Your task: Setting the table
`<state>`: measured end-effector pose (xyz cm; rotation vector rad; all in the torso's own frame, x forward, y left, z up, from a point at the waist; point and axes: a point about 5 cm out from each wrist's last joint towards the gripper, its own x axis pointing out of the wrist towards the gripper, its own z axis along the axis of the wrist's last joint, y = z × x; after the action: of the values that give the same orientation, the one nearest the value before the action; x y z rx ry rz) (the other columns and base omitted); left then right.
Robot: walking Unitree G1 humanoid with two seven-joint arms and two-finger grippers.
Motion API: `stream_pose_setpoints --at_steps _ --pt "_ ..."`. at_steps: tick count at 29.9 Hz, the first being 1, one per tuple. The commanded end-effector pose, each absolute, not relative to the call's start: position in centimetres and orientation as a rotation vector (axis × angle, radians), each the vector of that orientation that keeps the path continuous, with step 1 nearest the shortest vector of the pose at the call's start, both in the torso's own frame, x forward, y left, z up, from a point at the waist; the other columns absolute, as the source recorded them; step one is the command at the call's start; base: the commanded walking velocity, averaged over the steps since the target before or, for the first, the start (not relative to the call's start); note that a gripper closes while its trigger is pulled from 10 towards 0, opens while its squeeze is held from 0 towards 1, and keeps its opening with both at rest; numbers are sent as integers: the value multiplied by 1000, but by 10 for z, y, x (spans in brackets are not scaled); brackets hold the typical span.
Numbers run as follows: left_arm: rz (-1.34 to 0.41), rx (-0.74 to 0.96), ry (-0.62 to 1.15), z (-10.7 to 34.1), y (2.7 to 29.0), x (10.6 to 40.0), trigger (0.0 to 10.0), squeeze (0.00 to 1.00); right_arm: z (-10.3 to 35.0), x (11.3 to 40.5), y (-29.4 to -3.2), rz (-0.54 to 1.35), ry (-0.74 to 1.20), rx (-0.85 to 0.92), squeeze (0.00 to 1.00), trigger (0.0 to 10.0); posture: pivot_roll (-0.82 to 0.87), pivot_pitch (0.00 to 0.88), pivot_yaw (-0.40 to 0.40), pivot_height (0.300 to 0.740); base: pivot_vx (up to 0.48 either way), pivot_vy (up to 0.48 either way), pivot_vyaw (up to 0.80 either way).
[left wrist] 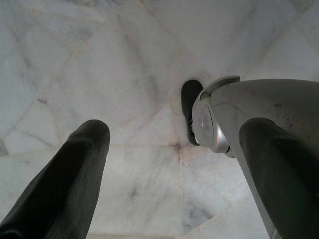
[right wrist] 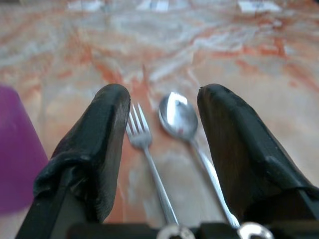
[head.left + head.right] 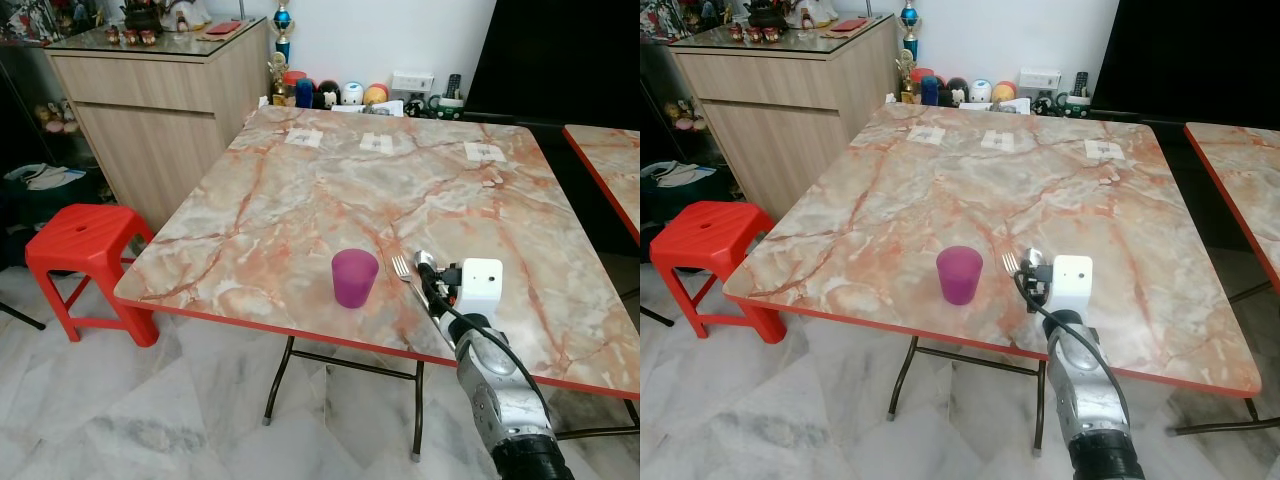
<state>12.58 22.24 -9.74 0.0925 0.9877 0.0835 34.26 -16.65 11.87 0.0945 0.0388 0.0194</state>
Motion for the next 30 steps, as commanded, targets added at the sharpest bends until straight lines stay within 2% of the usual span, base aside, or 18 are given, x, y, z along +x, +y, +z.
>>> stream_pose_setpoints --at_steps 1,6,16,23,30 --pt "83 81 1000 -99 220 123 10000 0 132 345 -166 21 -36 122 0 10000 17 68 -27 740 0 0 0" --pt "80 73 989 -98 219 125 10000 0 145 339 -168 -15 -151 173 0 10000 13 73 -26 740 0 0 0" --pt "106 69 988 -98 228 121 10000 0 140 328 -174 -24 -162 163 0 10000 16 79 -35 740 0 0 0" --pt "103 60 987 -98 227 121 10000 0 146 330 -165 11 -195 148 0 10000 13 72 -36 740 309 0 0" --pt "90 59 988 -98 224 121 10000 0 149 328 -167 -1 -212 151 0 10000 9 66 -35 740 342 0 0"
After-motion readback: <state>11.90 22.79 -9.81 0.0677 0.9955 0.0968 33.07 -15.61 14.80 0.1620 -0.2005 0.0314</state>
